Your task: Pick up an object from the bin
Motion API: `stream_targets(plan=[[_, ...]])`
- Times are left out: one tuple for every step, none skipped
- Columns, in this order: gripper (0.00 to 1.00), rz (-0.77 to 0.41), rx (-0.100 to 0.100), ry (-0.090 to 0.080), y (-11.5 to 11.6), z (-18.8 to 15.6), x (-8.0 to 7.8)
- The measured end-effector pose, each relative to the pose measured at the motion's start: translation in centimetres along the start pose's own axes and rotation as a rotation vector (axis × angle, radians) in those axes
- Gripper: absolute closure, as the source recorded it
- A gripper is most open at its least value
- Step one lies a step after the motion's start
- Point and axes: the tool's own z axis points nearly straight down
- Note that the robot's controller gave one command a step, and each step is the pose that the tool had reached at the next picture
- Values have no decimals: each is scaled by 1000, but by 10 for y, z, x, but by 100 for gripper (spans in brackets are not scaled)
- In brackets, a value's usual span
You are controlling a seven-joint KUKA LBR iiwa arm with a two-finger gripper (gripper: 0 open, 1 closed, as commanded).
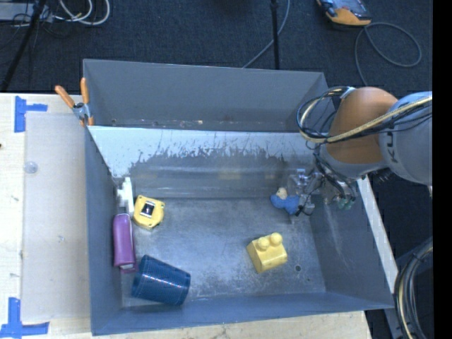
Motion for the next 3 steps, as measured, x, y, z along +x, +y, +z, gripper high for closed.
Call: stream_targets(plan=[[100,-1,0,0,0,0,0],[100,0,0,-2,3,-96,7],[0,-1,0,-2,3,-96,7]])
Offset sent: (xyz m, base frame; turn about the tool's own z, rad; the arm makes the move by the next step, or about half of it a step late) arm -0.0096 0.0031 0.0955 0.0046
